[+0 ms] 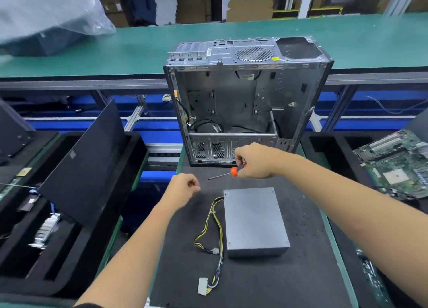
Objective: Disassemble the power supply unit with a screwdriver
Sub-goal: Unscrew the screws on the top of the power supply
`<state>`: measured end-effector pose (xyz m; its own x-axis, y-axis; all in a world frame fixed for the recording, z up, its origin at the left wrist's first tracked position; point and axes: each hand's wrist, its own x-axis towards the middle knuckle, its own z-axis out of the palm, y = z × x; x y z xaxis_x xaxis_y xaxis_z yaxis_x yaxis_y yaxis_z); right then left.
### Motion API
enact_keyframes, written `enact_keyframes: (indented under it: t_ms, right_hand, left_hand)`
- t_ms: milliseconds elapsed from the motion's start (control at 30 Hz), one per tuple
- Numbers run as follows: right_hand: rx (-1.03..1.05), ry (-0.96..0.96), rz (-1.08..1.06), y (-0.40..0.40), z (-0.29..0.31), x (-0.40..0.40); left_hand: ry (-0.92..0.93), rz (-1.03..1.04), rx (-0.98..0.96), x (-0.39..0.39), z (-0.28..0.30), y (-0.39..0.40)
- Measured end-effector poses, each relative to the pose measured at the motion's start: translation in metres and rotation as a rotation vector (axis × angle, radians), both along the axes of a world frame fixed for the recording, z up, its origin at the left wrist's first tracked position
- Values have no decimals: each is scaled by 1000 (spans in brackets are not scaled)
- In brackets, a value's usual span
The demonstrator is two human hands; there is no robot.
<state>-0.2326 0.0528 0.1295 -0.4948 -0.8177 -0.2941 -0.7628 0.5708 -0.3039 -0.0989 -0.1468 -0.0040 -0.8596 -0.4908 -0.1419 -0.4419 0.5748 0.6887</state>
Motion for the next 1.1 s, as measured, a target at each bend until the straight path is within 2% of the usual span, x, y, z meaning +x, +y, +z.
enact_keyframes:
  t_ms: [167,267,400,567,800,867,1000,1100]
  right_hand:
    - [-105,-20,-101,-10,-23,6]
    - [-148,-67,-141,-13,-35,11]
    - [-126,-87,-141,-15,-44,14]
    - [-117,-98,-136,-18,-44,13]
    - [-113,-83,-97,-18,-38,11]
    - [-119,-58,-88,-16,-30,8]
    - [-127,22,-50,-11,5,-4]
    - [-88,81,-39,-7,40,-11]
  left_hand:
    - [-151,-105,-287,-13,-24,7]
    - [-229,-122,-377,-10,-35,8]
    - [-181,-35,-289,-1,-40,6]
    - [-242,-33,-184,-6,-34,2]
    - [-223,-34,-103,-1,-35,-2]
    - [-164,14,-58,0,-28,-5]
    - [68,151,-10,-12,7,-5]
    - [151,-62,32,-31,42,18]
